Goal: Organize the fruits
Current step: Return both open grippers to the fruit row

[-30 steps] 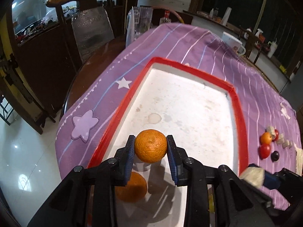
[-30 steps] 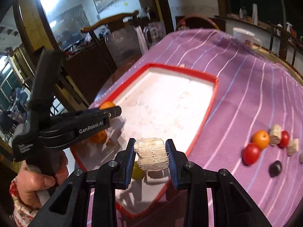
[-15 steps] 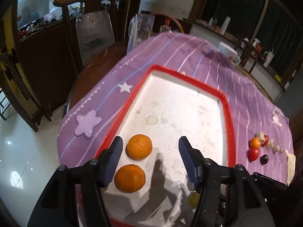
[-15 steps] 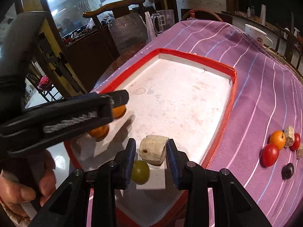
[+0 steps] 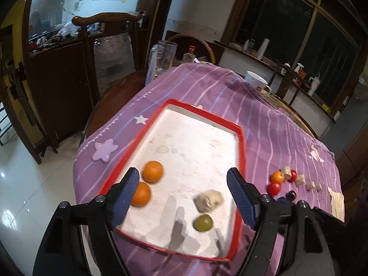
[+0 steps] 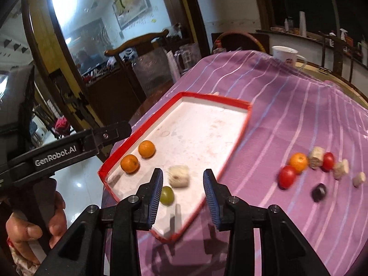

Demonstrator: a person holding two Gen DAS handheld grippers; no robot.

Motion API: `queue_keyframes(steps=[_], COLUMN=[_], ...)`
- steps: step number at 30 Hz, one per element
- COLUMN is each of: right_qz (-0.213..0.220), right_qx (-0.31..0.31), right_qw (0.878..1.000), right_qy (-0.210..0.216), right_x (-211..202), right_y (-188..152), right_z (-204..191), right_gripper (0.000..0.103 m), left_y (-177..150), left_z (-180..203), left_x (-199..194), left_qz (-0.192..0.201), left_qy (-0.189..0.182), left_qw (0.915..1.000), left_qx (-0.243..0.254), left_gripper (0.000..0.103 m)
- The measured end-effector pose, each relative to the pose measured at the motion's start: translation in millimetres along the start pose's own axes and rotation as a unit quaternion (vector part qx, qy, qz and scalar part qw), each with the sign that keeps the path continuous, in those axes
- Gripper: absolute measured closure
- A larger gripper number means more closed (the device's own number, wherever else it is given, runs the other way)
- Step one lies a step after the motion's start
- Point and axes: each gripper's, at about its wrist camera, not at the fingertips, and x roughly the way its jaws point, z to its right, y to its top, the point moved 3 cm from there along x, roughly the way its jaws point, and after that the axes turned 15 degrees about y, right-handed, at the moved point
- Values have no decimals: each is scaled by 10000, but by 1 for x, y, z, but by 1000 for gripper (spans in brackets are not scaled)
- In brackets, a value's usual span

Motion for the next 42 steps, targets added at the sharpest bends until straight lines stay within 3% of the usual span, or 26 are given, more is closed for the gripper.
queue_keyframes(steps=[15,22,26,33,42], right_qz=[545,722,720,638,285], right_qx=[933,1415,1497,1504,1443], right_qw=[9902,9819,9802,9813,9864], right_qy=[-889,-1027,-1082,-1017,-737], right_x=[-109,-136,-138,-129,-95], right_y=[-34,-52,-54,-51,-46], right_z=[114,155,169,180,182], right_gripper=[61,61,61,61,61], left_y=[-23,-23,-24,-42,-64], left_z=[83,90,98,153,202], left_x=[11,21,29,35,78], left_qz=[-263,-360,-433,-423,-723], left_qy=[-203,-144,-158,-425,-534], left_qw=[9961,9960,9953,9868,9757], left_qx=[820,810,853,1502,1998], left_gripper=[25,25,25,25,26])
